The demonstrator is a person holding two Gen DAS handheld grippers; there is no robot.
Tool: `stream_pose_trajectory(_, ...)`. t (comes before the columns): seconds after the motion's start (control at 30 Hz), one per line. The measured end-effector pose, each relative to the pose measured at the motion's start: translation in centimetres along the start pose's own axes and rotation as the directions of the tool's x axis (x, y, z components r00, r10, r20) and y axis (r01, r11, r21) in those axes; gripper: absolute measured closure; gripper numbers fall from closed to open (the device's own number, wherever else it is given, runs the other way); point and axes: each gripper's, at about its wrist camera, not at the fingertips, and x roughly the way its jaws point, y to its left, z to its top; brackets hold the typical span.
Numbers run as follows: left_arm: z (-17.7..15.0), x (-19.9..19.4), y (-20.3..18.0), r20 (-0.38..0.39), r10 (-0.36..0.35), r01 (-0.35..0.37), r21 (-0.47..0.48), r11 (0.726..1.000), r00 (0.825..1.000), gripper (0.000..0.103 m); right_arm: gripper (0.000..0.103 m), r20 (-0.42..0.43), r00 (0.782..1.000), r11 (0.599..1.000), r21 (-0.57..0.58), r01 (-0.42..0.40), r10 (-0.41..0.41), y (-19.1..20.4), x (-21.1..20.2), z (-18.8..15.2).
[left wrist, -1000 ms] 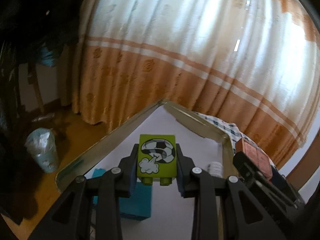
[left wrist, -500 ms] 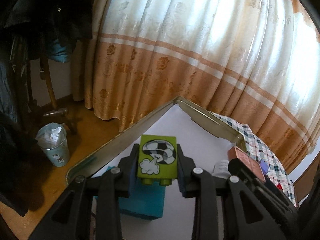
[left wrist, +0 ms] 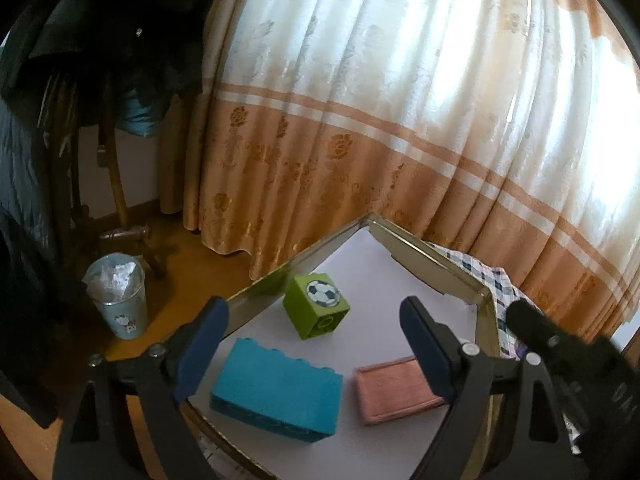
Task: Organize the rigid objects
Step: 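Carry the green block and copper plate into the box and release both, then withdraw both grippers from the box toward the remaining items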
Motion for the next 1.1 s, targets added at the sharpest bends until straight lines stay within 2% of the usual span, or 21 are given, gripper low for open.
stream_pose_trajectory(0.07, 0.0, -0.3, -0.4, 0.015, 0.000, 0.000, 0.018, 1.000, 1.000, 0.014, 0.019, 0.030, 0.999, 0.999, 0.004, 0.045, -0.046, -0.5, -0.9, 0.1)
stream_pose_trajectory(0.13, 0.0, -0.4, -0.7, 0.021, -0.001, 0.001, 0.035, 0.999, 1.000, 0.014, 0.019, 0.066, 0.989, 0.992, 0.008, 0.129, -0.130, -1.2, -2.0, 0.1)
stream_pose_trajectory(0.23, 0.0, -0.6, -1.3, 0.029, -0.002, 0.000, 0.063, 0.998, 1.000, 0.014, 0.019, 0.117, 0.950, 0.957, 0.013, 0.289, -0.289, -2.6, -3.8, -0.3)
stream_pose_trajectory(0.33, -0.1, -0.6, -1.8, 0.028, -0.013, 0.011, 0.087, 0.996, 1.000, 0.014, 0.019, 0.178, 0.880, 0.897, 0.036, 0.441, -0.440, -4.2, -5.8, -1.2)
stream_pose_trajectory(0.4, -0.1, -0.6, -2.2, 0.033, -0.014, 0.010, 0.106, 0.994, 0.999, 0.014, 0.019, 0.205, 0.844, 0.869, 0.105, 0.484, -0.495, -5.7, -7.4, -1.1)
stream_pose_trajectory(0.47, -0.3, -0.8, -2.6, 0.038, -0.029, 0.024, 0.128, 0.992, 0.999, 0.014, 0.019, 0.230, 0.781, 0.813, 0.128, 0.568, -0.581, -6.3, -8.8, -1.1)
stream_pose_trajectory(0.57, -0.5, -0.9, -3.6, 0.033, -0.063, 0.056, 0.179, 0.982, 0.997, 0.014, 0.019, 0.228, 0.760, 0.792, 0.122, 0.598, -0.609, -7.1, -9.7, -1.0)
stream_pose_trajectory(0.63, -0.6, -0.9, -4.3, 0.024, -0.082, 0.075, 0.209, 0.975, 0.996, 0.014, 0.019, 0.217, 0.765, 0.795, 0.139, 0.591, -0.607, -7.7, -10.1, -1.2)
stream_pose_trajectory(0.8, -0.9, -1.4, -5.6, 0.018, -0.153, 0.142, 0.270, 0.952, 0.988, 0.014, 0.019, 0.235, 0.738, 0.774, 0.211, 0.597, -0.633, -8.5, -11.4, -1.6)
stream_pose_trajectory(1.1, -1.7, -2.2, -7.6, 0.005, -0.237, 0.224, 0.306, 0.925, 0.972, 0.014, 0.019, 0.184, 0.732, 0.746, 0.305, 0.592, -0.656, -10.2, -12.4, -2.2)
